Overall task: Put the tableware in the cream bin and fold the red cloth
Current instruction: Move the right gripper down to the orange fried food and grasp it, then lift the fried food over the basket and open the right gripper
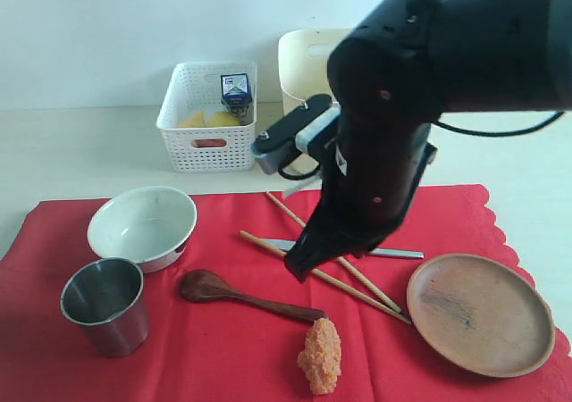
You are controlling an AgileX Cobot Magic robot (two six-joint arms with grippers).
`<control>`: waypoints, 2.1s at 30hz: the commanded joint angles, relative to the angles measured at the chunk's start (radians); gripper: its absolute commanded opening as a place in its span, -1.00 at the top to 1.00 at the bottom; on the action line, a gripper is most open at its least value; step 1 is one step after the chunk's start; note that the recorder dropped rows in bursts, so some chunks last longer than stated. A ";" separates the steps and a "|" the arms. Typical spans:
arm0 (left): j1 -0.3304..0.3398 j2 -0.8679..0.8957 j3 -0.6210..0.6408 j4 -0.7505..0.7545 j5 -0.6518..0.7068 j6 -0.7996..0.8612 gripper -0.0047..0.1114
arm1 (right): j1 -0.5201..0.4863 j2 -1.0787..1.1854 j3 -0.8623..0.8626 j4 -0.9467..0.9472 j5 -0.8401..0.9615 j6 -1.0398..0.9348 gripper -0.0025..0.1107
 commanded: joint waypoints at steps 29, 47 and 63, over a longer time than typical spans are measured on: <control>-0.002 -0.005 0.004 -0.001 -0.010 0.000 0.90 | -0.004 0.133 0.259 0.446 -0.373 -0.099 0.05; -0.002 -0.005 0.004 -0.001 -0.010 0.000 0.90 | -0.004 0.069 0.259 0.440 -0.436 -0.194 0.96; -0.002 -0.005 0.004 -0.001 -0.010 0.000 0.90 | -0.004 0.064 -0.089 0.444 -0.837 -0.260 0.96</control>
